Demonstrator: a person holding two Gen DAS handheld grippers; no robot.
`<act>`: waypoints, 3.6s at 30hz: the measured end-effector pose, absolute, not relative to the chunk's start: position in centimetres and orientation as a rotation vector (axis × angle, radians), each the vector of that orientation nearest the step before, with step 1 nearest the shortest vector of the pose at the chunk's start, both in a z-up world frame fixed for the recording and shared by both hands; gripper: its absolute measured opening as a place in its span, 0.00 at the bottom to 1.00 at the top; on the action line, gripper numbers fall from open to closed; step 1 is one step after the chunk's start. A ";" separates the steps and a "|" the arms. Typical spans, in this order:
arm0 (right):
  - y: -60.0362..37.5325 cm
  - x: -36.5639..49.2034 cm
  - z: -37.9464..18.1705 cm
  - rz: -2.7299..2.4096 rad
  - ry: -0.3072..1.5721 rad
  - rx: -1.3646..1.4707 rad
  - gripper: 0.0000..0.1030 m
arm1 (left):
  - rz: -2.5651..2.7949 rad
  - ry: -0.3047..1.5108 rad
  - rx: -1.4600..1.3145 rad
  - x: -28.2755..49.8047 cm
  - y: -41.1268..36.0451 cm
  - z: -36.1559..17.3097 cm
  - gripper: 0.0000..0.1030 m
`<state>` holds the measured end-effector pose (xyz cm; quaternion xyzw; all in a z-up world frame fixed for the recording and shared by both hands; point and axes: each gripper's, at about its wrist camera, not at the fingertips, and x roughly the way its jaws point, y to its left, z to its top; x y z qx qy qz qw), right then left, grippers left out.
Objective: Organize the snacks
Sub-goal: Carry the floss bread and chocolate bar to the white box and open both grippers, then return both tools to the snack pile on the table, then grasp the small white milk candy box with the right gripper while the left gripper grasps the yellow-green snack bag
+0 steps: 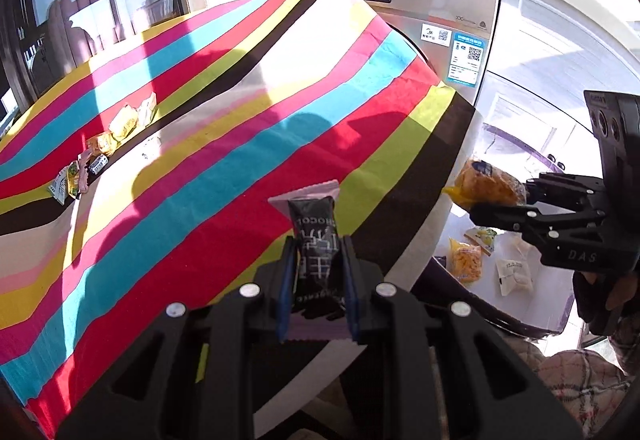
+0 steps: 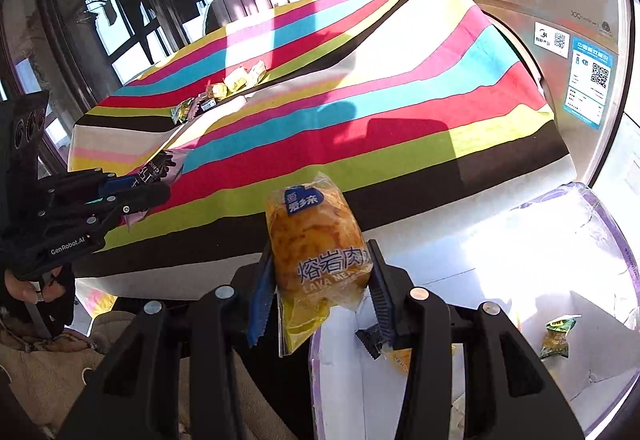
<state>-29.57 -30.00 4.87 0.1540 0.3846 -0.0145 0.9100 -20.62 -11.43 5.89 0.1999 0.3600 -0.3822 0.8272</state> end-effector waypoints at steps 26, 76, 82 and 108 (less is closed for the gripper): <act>-42.5 -40.9 4.6 -0.530 0.761 0.340 0.47 | -1.343 0.687 0.736 -31.6 -28.9 4.1 0.42; -15.6 13.5 0.5 0.341 0.963 -0.138 0.65 | -0.232 0.857 -0.249 -0.8 11.3 0.3 0.99; -16.3 11.1 0.9 0.352 0.937 -0.129 0.34 | -0.231 0.863 -0.251 -0.6 11.2 0.2 0.99; -13.5 0.7 2.0 0.271 0.923 -0.104 0.34 | -0.128 0.874 0.019 15.9 5.1 2.0 0.99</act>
